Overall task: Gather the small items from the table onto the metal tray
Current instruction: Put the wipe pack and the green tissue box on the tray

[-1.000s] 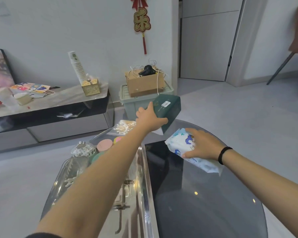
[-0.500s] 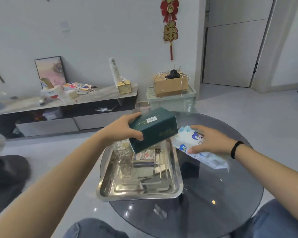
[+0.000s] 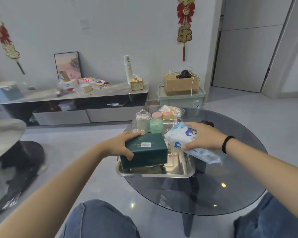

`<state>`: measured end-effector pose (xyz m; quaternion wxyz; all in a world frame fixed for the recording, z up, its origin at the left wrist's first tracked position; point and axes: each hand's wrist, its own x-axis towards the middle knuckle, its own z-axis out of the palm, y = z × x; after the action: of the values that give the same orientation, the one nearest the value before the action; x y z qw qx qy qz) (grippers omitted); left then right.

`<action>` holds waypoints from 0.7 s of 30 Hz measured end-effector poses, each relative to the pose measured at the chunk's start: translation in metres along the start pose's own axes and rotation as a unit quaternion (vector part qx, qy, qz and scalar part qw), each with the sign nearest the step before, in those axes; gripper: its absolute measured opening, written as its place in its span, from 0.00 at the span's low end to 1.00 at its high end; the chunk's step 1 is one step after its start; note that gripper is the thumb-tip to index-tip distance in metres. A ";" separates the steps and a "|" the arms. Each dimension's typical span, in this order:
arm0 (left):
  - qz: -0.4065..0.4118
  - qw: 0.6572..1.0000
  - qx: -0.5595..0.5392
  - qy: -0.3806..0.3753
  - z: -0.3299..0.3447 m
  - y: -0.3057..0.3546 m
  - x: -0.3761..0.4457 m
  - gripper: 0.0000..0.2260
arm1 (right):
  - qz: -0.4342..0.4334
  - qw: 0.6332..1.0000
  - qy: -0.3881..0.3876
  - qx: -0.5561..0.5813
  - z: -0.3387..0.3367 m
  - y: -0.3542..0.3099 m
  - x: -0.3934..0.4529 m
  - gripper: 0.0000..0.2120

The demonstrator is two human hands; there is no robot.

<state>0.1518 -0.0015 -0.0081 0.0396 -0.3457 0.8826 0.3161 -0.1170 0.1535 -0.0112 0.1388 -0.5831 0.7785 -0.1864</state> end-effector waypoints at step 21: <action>-0.016 0.995 -0.043 0.092 -0.034 -0.025 -0.011 0.42 | -0.029 0.968 -0.181 -0.174 0.030 -0.011 0.015 0.48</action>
<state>0.1813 -0.0288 0.0091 -0.0515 -0.3884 0.8625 0.3201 -0.0985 0.1327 -0.0329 0.1685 -0.6446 0.7436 0.0567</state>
